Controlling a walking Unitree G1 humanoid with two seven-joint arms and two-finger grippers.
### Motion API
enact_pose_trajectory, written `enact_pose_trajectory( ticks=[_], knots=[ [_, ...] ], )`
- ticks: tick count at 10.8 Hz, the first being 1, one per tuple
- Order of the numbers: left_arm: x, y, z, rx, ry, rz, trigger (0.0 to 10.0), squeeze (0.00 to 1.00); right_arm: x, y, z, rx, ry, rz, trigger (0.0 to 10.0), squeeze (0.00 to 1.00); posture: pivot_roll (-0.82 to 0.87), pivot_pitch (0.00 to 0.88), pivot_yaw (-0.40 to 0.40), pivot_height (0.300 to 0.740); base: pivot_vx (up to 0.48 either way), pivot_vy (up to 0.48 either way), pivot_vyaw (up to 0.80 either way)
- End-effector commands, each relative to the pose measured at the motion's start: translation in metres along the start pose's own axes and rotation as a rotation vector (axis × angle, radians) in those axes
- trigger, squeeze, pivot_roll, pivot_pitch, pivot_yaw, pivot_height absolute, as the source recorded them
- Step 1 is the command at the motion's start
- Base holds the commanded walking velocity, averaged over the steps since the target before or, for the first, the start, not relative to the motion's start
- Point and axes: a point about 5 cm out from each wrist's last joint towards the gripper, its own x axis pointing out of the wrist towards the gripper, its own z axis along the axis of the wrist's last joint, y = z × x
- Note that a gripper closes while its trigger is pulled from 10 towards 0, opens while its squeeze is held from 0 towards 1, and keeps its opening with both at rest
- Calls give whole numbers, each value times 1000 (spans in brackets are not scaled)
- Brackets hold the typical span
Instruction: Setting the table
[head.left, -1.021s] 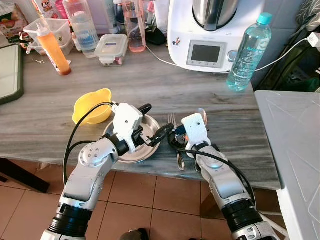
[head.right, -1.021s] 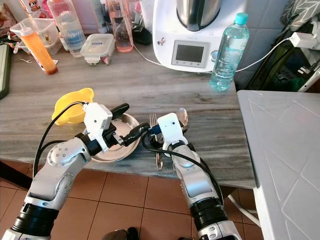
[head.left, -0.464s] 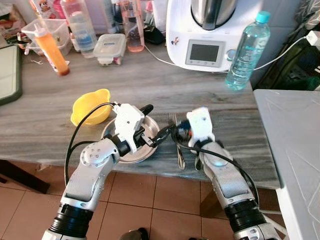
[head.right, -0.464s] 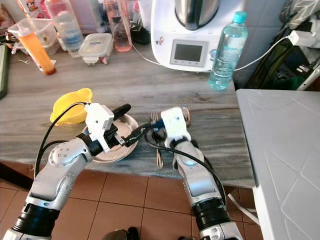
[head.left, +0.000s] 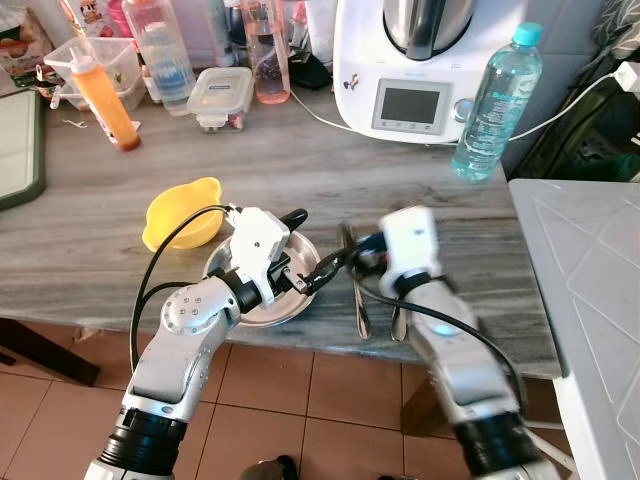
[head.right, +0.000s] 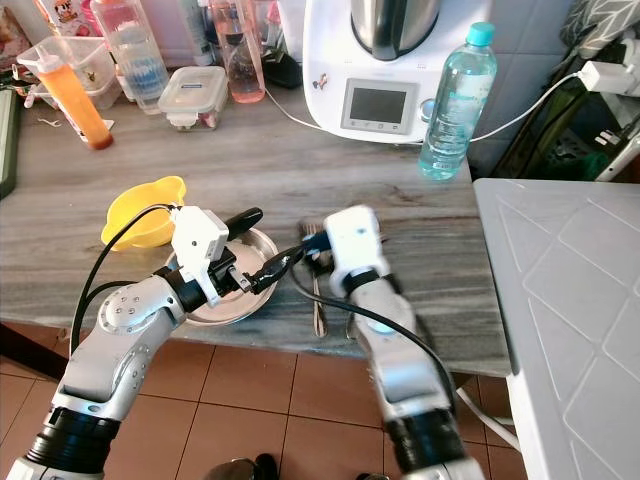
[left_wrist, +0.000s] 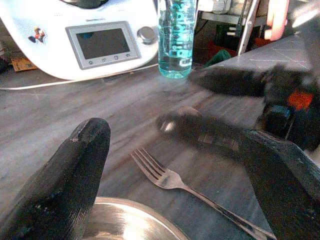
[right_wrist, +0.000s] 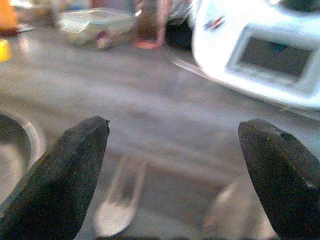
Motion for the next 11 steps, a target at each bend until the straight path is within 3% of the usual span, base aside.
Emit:
enact_pose_trajectory(
  ticks=[1, 2, 4, 5, 6, 8, 10, 11],
  knots=[
    [0, -1, 3, 16, -8, -4, 10000, 0, -5, -11, -1, -15, 9, -58, 10000, 490, 167, 159, 66, 740, 0, 0, 0],
    [1, -1, 3, 13, -8, -9, 10000, 0, -11, -29, -7, -44, 33, -141, 10000, 494, 158, 152, 66, 740, 0, 0, 0],
    [2, -2, 2, 11, -10, -10, 10000, 0, -15, -41, -15, -40, 82, -204, 10000, 494, 156, 151, 66, 740, 0, 0, 0],
    [2, -2, 2, 10, -11, -10, 10000, 0, -17, -43, -21, 24, 124, -246, 10000, 494, 157, 151, 64, 740, 0, 0, 0],
    [3, -3, 2, 9, -11, -9, 10000, 0, -16, -42, -22, 57, 130, -245, 10000, 498, 157, 151, 64, 740, 0, 0, 0],
    [2, -3, 2, 9, -11, -6, 10000, 0, -20, -19, -16, 150, 127, -172, 10000, 482, 161, 155, 61, 740, 0, 0, 0],
    [2, -3, 2, 9, -9, -7, 10000, 0, -29, -7, -12, 189, 147, -167, 10000, 451, 161, 155, 61, 740, 0, 0, 0],
    [1, -3, 2, 9, -8, -7, 10000, 0, -35, -4, -11, 214, 167, -177, 10000, 282, 161, 155, 61, 740, 0, 0, 0]
  ],
)
